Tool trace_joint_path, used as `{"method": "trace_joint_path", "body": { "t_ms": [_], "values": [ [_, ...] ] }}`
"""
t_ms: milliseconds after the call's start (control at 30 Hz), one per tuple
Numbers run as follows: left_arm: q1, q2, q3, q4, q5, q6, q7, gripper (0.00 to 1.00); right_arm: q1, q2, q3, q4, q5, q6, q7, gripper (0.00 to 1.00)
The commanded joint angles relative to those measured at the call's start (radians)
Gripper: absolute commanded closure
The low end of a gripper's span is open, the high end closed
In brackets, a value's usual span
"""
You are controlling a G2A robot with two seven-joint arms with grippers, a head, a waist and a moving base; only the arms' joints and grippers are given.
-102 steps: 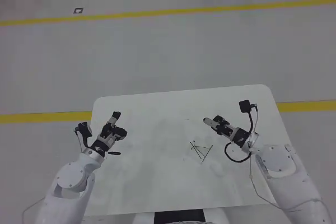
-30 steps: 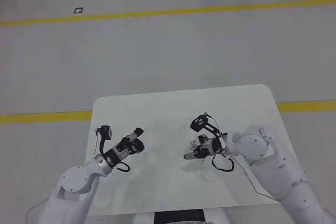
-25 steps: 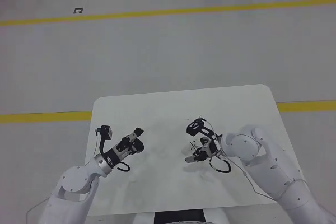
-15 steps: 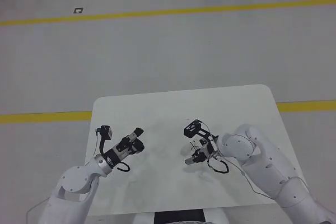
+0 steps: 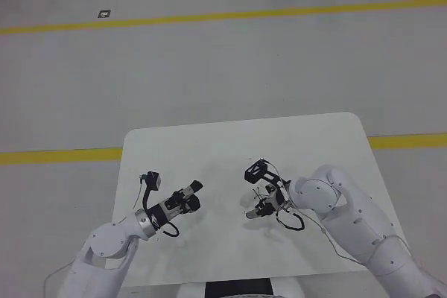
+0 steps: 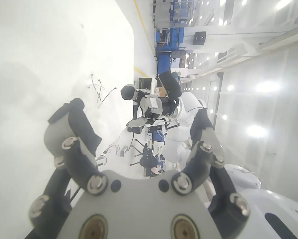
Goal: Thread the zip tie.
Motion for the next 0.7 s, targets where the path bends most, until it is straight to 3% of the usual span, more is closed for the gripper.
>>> {"method": "trace_joint_path", "body": {
  "t_ms": [0,233,467,667],
  "values": [
    [-0.003,0.0,0.008,0.008,-0.01,0.001,0.0,0.0,0.0,0.0,0.0,0.0,0.0,0.0,0.0,0.0],
    [-0.006,0.001,0.011,0.012,-0.021,0.002,-0.002,0.0,-0.003,-0.002,-0.016,0.007,-0.017,0.0,-0.025,0.0],
    [-0.006,0.001,0.011,0.012,-0.021,0.002,-0.002,0.0,0.037,-0.011,-0.071,0.039,-0.072,0.072,-0.031,0.0],
    [-0.006,0.001,0.011,0.012,-0.021,0.002,-0.002,0.0,0.037,-0.011,-0.071,0.039,-0.072,0.072,-0.031,0.0]
  ]
}}
